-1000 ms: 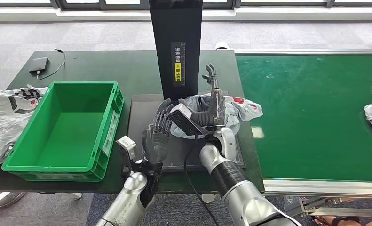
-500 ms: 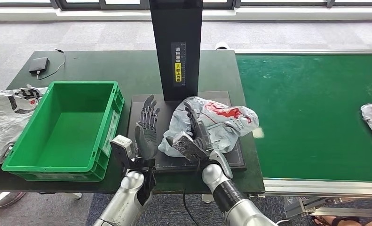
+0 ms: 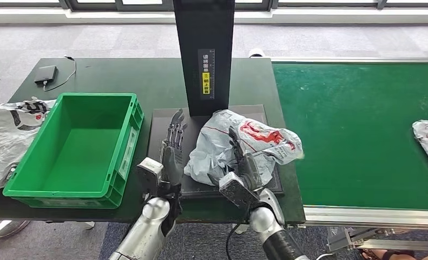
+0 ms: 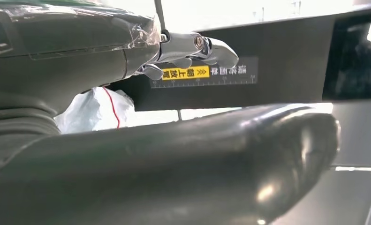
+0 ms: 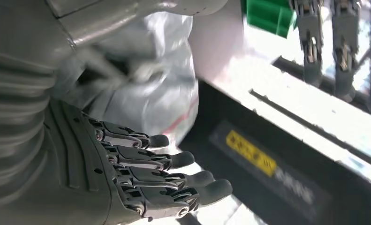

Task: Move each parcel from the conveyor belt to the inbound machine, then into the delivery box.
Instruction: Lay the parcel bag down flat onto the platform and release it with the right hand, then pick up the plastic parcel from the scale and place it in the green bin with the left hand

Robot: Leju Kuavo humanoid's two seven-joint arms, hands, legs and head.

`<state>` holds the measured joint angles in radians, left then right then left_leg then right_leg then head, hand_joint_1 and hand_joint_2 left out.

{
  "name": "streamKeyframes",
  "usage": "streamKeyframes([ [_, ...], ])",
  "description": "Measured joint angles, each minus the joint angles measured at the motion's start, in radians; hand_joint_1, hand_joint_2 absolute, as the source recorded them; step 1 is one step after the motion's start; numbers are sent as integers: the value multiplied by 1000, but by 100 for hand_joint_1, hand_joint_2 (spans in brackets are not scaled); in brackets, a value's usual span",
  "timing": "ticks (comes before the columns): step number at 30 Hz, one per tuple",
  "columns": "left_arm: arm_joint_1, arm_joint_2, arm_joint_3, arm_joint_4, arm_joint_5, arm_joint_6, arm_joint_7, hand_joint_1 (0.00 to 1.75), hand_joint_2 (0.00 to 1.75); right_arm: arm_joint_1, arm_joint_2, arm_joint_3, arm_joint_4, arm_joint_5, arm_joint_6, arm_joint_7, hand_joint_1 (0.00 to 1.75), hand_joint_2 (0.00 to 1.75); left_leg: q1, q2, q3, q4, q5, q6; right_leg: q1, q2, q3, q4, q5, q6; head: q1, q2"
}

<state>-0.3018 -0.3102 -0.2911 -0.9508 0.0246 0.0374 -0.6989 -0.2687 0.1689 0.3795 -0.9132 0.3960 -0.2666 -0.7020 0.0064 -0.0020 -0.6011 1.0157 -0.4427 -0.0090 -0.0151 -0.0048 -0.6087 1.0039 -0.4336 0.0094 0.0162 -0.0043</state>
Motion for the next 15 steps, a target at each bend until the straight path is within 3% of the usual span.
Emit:
streamKeyframes([
  [8,-17,2,-47,31,-31,-36,0,0,0,215,-129,0,-474,23,-93,0,0,175,-1,0,0,0,-2,1,0,0,-1,-1,-1,1,0,0],
  [15,-90,-22,-98,121,-178,124,12,0,0,326,-204,27,-738,19,-147,0,0,175,0,1,0,0,-2,1,0,1,0,-1,-1,1,0,0],
])
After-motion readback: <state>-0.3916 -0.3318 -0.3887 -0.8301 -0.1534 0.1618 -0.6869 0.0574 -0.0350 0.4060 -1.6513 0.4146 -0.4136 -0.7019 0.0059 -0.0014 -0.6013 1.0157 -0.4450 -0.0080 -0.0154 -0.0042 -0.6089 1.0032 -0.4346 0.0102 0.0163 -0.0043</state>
